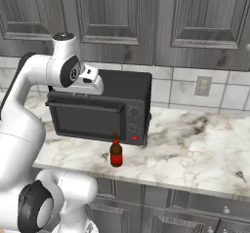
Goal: Move the drinks to the dining counter.
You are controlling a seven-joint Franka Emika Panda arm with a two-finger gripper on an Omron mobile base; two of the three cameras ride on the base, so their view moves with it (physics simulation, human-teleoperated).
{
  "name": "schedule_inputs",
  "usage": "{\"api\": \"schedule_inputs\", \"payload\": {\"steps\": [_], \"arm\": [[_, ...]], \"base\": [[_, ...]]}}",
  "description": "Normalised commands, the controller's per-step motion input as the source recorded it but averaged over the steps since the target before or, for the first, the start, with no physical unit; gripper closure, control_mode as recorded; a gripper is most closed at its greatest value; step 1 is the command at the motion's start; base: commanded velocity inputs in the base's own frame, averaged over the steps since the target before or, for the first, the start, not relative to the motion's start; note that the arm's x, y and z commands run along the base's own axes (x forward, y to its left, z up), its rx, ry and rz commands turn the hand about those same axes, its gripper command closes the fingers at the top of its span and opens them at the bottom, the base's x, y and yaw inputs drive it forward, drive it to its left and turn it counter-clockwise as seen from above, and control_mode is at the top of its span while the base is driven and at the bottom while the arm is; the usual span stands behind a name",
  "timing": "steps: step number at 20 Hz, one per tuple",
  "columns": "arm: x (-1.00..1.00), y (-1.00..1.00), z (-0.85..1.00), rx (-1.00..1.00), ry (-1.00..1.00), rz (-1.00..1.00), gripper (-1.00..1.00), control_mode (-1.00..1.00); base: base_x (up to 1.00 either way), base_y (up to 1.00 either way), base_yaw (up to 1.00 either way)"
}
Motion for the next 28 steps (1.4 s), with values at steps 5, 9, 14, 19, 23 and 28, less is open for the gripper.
{"api": "schedule_inputs", "payload": {"steps": [5,9,14,19,23,28], "arm": [[-0.12,-0.02,-0.03,0.00,0.00,0.00,-1.00,-1.00],[-0.29,-0.10,-0.15,0.00,0.01,0.00,-1.00,-1.00],[-0.31,-0.17,-0.19,0.00,0.00,0.00,-1.00,-1.00],[-0.32,-0.23,-0.19,0.00,0.00,0.00,-1.00,-1.00],[-0.25,-0.39,-0.16,0.00,-0.03,0.00,-1.00,-1.00],[-0.19,-0.37,-0.16,0.00,-0.07,0.00,-1.00,-1.00]], "base": [[0.00,0.00,0.00],[0.00,0.00,0.00],[0.00,0.00,0.00],[0.00,0.00,0.00],[0.00,0.00,0.00],[0.00,0.00,0.00]]}}
